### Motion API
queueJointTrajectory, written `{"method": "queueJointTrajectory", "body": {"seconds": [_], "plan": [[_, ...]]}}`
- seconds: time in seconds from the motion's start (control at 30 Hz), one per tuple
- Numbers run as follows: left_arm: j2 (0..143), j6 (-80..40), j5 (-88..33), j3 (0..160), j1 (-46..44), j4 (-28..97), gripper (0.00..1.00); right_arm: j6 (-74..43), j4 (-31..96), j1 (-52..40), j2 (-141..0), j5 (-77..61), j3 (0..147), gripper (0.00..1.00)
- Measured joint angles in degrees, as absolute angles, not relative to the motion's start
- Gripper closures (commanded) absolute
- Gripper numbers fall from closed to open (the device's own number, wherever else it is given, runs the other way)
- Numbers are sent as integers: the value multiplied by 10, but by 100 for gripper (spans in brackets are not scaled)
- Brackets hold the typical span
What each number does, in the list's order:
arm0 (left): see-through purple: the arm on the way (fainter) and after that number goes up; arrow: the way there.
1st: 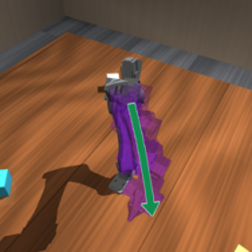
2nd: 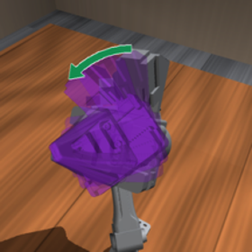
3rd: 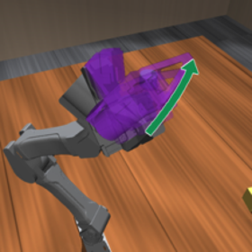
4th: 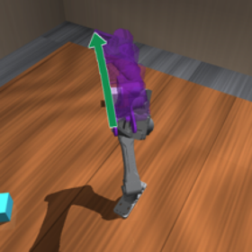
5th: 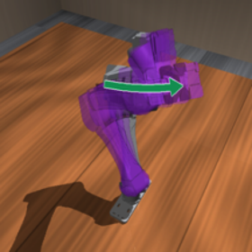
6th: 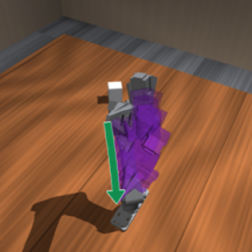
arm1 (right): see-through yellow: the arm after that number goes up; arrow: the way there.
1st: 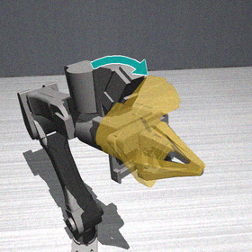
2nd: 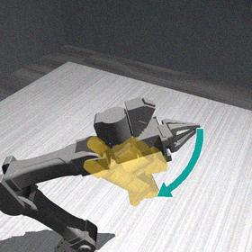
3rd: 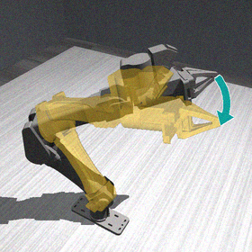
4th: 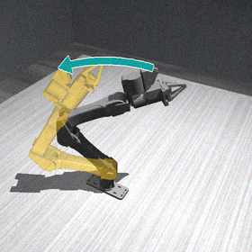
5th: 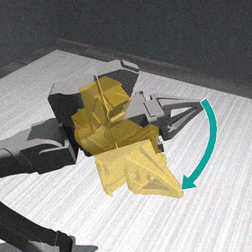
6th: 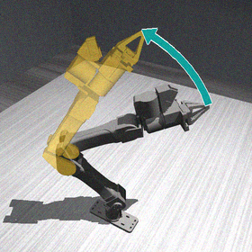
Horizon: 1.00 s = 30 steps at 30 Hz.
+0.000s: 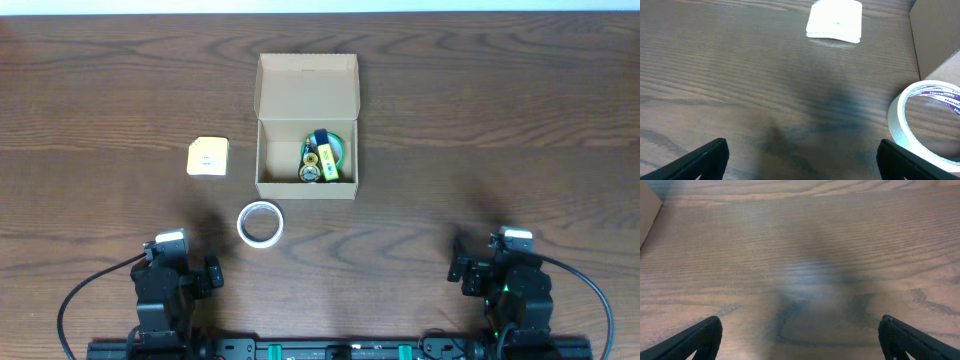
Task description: Pack container
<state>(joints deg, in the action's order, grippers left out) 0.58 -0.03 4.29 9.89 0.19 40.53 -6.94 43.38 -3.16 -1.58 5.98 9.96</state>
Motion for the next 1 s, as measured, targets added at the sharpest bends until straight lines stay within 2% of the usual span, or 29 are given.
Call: {"method": "queueJointTrajectory", "body": {"seconds": [0.57,0.7,1.0], "plan": [[19,-9,5,98,2,360,5,-69,433,-32,-16,60,100,1],[117,-22,-5,137,2,354,5,-69,432,-32,-15,59,99,1],[430,-31,-13,404,2,339,5,-69,431,-31,-14,59,99,1]]}}
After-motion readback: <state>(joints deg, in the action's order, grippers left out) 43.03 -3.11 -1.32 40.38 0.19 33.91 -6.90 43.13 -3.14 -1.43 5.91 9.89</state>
